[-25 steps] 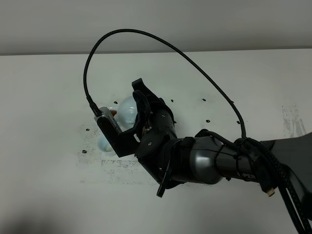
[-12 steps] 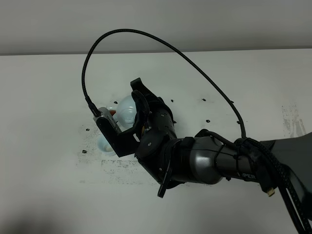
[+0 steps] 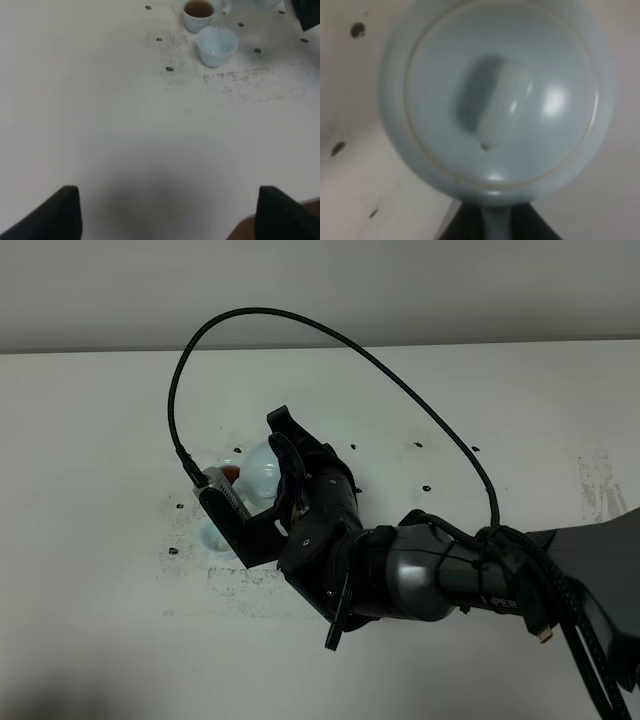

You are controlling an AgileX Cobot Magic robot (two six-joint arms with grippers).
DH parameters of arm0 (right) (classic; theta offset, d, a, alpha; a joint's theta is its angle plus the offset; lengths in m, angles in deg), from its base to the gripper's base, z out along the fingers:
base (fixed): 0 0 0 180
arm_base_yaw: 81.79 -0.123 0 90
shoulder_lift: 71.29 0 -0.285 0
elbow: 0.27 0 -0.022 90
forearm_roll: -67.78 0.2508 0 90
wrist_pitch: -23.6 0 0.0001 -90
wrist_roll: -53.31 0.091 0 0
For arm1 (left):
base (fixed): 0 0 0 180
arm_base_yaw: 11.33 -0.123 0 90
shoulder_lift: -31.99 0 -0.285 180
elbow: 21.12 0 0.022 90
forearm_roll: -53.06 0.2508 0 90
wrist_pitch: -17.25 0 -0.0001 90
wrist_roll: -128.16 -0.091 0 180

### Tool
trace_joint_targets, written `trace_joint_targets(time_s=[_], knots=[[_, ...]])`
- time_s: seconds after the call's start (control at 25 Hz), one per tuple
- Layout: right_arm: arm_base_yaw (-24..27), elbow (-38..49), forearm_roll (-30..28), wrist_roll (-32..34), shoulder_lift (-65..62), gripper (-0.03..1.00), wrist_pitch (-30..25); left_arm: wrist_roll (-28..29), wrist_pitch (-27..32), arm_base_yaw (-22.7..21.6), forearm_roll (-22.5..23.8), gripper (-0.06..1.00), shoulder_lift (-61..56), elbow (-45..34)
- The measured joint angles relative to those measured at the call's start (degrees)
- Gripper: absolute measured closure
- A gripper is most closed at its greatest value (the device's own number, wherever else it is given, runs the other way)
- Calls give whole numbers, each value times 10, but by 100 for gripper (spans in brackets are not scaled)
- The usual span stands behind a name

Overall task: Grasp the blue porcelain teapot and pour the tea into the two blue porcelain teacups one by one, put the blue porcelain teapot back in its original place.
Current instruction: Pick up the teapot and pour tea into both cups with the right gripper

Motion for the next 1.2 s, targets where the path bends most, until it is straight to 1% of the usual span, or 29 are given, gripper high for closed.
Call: trace_joint_targets(time_s=[0.36,0.56,1.2], knots=[[0,0,-19,6,11,93,-1,0,0,0,0,27,0,0],[0,0,-39,15,17,93,-19,0,0,0,0,27,0,0],[0,0,-45,17,18,93,-26,-1,0,0,0,27,0,0]])
